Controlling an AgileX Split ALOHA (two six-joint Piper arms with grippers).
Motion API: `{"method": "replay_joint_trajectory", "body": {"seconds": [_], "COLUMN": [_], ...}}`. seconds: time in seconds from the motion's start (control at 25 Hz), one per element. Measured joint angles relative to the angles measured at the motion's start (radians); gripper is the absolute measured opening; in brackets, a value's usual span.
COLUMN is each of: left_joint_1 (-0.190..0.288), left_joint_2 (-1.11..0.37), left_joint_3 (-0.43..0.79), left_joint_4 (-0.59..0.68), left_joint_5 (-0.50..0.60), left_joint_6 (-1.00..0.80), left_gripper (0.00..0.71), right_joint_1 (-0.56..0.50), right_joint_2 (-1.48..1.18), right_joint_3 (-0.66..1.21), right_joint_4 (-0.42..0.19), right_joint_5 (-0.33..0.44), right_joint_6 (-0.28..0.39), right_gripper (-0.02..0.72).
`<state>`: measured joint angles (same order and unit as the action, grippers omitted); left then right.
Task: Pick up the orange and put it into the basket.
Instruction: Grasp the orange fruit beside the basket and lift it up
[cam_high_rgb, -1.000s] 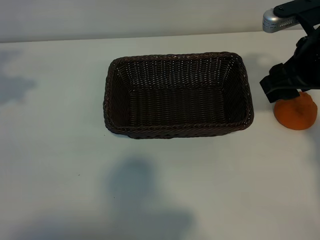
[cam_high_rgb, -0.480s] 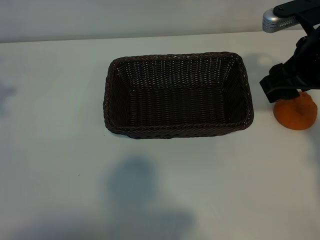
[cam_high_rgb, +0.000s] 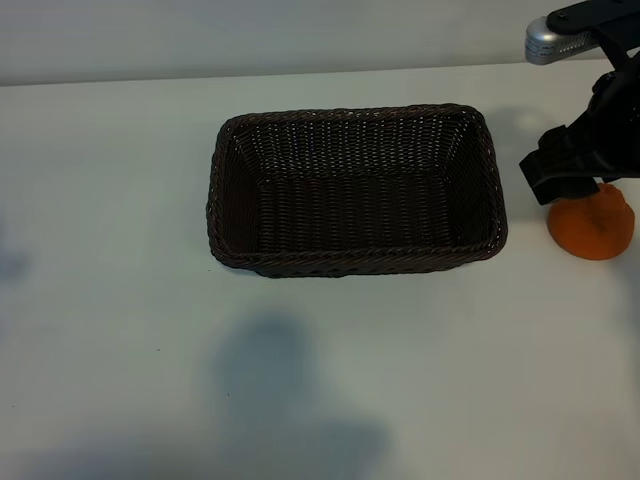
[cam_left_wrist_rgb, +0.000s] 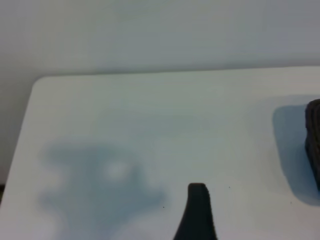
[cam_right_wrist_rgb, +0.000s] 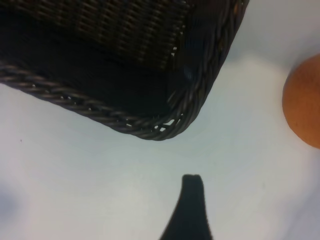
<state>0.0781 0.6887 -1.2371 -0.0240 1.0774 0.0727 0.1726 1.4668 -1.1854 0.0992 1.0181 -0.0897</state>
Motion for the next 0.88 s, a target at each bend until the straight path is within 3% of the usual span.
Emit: {"method": "replay_joint_trajectory", "body": {"seconds": [0.16,0.6,0.88], "left_joint_1": [0.000,0.000,-0.001], "left_joint_2": [-0.131,-0.531,-0.608], "left_joint_3": [0.040,0.445,0.609], "left_joint_4": [0.000,0.000,0.000], "left_joint_5": [0.011,-0.017,-0.011], "left_joint_6": [0.004,0.025,-0.024], "left_gripper": [0.596,0.596,0.596], "right_joint_1": [0.000,0.000,0.000], "right_joint_2": [0.000,0.000,0.000], "right_joint_3": [0.000,0.000,0.000], "right_joint_4": [0.000,0.000,0.000], "right_joint_5": [-0.002,-0.005,-0.006], "right_joint_6": [0.000,0.000,0.000], "right_gripper": [0.595,0.595,0.595]}}
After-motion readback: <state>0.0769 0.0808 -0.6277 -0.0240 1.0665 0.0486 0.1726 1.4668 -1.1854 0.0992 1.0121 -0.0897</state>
